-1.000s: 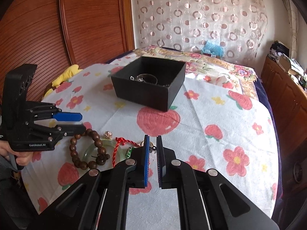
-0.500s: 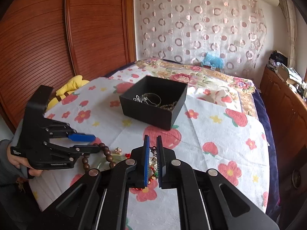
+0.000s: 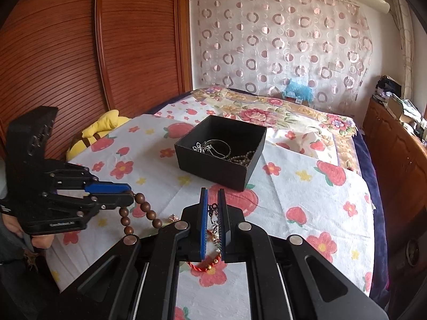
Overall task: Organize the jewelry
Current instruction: 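Grasp the wooden bead bracelet with the left tool while the right tool grasps the red-string jade pendant, then carry the bracelet and pendant over the black box and open both tools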
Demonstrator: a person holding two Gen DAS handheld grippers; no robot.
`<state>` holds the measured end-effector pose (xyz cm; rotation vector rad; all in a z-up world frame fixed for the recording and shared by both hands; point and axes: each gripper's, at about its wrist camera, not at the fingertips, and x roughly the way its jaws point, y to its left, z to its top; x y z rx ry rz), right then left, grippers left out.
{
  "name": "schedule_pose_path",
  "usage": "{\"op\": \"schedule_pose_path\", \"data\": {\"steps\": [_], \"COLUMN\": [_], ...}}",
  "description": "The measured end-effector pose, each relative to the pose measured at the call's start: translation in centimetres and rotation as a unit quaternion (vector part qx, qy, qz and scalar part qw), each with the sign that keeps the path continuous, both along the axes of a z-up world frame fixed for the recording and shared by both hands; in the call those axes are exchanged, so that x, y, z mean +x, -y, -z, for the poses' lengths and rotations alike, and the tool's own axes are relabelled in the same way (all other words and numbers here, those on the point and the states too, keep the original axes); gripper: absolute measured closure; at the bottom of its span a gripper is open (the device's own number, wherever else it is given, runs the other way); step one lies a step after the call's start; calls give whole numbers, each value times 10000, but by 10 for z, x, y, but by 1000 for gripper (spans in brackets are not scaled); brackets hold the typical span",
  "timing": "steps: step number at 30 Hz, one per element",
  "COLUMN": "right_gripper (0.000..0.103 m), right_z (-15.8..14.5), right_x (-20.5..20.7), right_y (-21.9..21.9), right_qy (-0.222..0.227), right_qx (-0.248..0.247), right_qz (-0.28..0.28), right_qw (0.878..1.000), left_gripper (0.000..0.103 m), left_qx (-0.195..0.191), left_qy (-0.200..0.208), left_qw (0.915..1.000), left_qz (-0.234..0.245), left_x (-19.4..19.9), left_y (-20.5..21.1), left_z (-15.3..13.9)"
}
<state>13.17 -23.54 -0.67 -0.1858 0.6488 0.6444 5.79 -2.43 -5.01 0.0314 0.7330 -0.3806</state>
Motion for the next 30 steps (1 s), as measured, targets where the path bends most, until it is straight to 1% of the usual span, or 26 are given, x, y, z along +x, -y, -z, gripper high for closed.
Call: {"op": "schedule_pose_path", "data": {"steps": [9, 18, 24, 30], "right_gripper": [95, 95, 95, 95], "right_z": [-3, -13, -16, -23], "right_x": [0, 8, 19, 42], "right_y": [-5, -7, -11, -20], "right_qy": [22, 80, 103, 135], "right_qx": [-10, 43, 77, 155], "right_qz": [-39, -36, -107, -188], "right_qw": [10000, 10000, 9999, 9996], "left_gripper": [90, 90, 90, 90], "left_qx": [-44, -82, -152, -165], "left_qy": [203, 385, 536, 648], "left_qw": [9998, 9991, 9982, 9974], "left_qz": [-70, -147, -233, -283], "left_x": [-2, -3, 4, 16], "left_y": [-7, -14, -24, -29], "left_z": [-14, -29, -40, -53]}}
